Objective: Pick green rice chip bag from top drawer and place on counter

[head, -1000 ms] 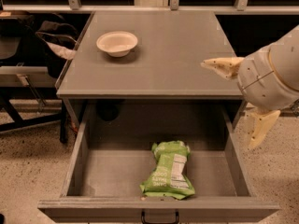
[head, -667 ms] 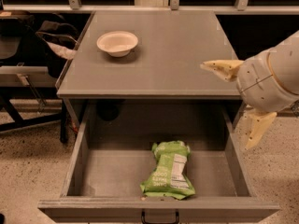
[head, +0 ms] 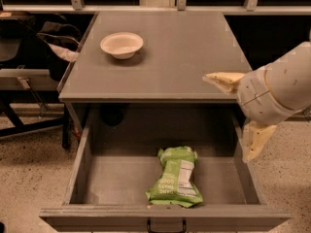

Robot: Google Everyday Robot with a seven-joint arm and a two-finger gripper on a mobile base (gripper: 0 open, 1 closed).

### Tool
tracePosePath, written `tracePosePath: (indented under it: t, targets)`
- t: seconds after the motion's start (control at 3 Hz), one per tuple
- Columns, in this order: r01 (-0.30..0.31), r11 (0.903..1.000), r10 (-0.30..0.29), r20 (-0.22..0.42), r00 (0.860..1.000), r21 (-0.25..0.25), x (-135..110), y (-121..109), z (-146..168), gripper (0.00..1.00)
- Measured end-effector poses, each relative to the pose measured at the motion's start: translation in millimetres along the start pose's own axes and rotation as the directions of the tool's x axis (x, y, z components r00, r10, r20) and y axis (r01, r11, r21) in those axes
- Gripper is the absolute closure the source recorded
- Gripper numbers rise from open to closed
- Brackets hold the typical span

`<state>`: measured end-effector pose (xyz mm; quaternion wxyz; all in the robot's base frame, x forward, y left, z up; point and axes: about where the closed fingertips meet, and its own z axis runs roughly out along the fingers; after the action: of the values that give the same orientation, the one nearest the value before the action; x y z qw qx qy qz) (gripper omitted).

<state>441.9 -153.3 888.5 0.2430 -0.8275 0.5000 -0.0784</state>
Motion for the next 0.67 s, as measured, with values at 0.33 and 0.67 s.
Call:
tracePosePath:
  t: [0.33, 0.67]
  targets:
    - [-0.007, 0.9998, 0.007, 0.021, 1.000, -0.017, -4.3, 7.5, 15.6, 0.00]
    - [-0.040, 0.9986, 0.041, 0.054, 0.998, -0.035, -5.2, 15.4, 32.2, 0.00]
